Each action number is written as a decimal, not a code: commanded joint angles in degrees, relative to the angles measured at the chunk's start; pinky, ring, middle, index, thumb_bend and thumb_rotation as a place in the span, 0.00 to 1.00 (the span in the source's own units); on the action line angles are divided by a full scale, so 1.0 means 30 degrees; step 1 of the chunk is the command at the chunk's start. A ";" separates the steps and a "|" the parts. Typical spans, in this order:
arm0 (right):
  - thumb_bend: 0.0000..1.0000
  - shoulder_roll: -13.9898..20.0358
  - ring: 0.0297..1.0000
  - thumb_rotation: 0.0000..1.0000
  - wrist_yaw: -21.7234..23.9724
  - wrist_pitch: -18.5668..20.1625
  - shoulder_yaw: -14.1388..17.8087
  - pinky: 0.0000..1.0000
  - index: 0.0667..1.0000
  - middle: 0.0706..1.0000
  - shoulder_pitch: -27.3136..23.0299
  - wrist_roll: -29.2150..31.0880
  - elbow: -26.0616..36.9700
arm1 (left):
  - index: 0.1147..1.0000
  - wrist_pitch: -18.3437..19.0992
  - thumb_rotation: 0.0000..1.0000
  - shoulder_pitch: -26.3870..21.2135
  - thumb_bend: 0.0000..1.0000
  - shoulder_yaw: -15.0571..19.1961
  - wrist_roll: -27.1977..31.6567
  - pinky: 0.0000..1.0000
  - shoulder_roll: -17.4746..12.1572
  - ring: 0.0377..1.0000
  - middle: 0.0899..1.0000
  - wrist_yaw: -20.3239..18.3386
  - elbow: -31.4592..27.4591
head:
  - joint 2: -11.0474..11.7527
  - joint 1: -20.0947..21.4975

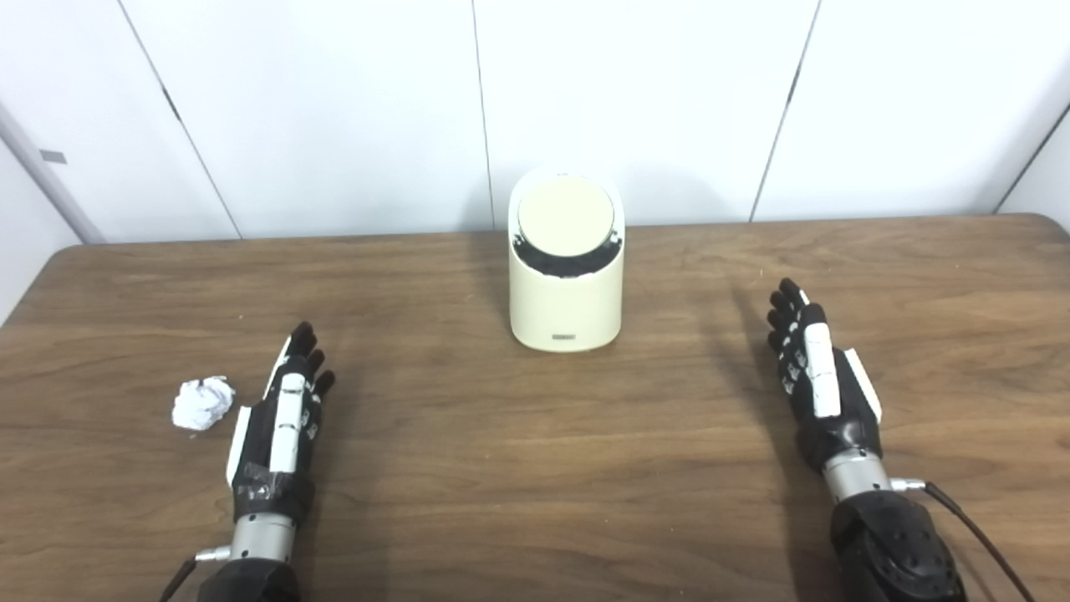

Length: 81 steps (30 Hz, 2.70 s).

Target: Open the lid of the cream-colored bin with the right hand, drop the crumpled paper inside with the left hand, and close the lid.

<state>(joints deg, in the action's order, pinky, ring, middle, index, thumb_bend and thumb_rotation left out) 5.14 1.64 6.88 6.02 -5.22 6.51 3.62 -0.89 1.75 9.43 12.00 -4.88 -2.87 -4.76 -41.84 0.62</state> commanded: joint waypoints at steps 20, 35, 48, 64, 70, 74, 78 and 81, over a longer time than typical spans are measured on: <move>0.54 -0.0060 0.98 1.00 0.0094 -0.0182 0.0017 1.00 0.97 0.98 -0.0219 0.0244 0.0127 | 0.98 -0.0005 0.82 -0.0264 0.50 0.0082 0.0108 1.00 -0.0259 1.00 1.00 -0.0047 -0.0189 | 0.0026 0.0090; 0.56 0.0287 0.97 0.95 -0.0164 -0.0379 -0.0097 1.00 0.95 0.95 -0.1440 -0.0497 -0.0232 | 0.98 -0.0428 0.82 -0.0280 0.51 -0.0010 -0.0171 1.00 -0.0258 1.00 1.00 -0.0052 0.0314 | 0.0550 0.0006; 0.62 0.1131 0.93 0.58 -0.0047 0.0524 -0.0671 0.90 0.93 0.95 -0.4228 -0.1896 0.0446 | 0.99 -0.0845 0.84 -0.0100 0.48 -0.0177 -0.0302 1.00 -0.0225 1.00 1.00 -0.0179 0.0543 | 0.1348 0.0057; 0.65 0.1693 0.94 0.58 0.0467 0.2066 -0.1785 0.91 0.91 0.95 -0.6276 -0.3079 0.1000 | 0.99 -0.1752 0.82 0.0152 0.45 -0.0295 -0.0305 1.00 -0.0074 1.00 1.00 -0.0235 0.1309 | 0.2815 0.0091; 0.74 0.2096 0.92 0.59 0.0631 0.2290 -0.2447 0.88 0.92 0.94 -0.6910 -0.4443 0.0949 | 0.98 -0.2145 0.81 0.0170 0.43 -0.0304 -0.0268 1.00 0.0010 1.00 1.00 -0.0178 0.1606 | 0.3169 0.0071; 0.79 0.2321 0.93 0.55 0.0662 0.2591 -0.2794 0.90 0.93 0.93 -0.7353 -0.5326 0.0959 | 0.98 -0.2267 0.81 0.0153 0.43 -0.0326 -0.0365 1.00 0.0059 1.00 0.99 -0.0084 0.1773 | 0.3343 0.0036; 0.79 0.2695 0.93 0.52 0.1065 0.3918 -0.3405 0.91 0.93 0.92 -0.8054 -0.6482 0.1461 | 0.98 -0.2462 0.82 0.0135 0.42 -0.0359 -0.0414 1.00 0.0040 1.00 1.00 -0.0117 0.1950 | 0.3450 0.0024; 0.81 0.2854 0.94 0.49 0.1386 0.4409 -0.3573 0.92 0.92 0.92 -0.8535 -0.6627 0.1409 | 0.98 -0.2653 0.82 0.0139 0.42 -0.0383 -0.0459 1.00 0.0047 1.00 1.00 -0.0126 0.2079 | 0.3537 0.0049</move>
<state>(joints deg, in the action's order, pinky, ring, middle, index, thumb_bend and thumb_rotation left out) 12.81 5.45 20.32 -4.85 -27.39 -12.86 6.03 -6.55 1.18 8.62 11.42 -5.03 -2.94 -2.11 -31.20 0.70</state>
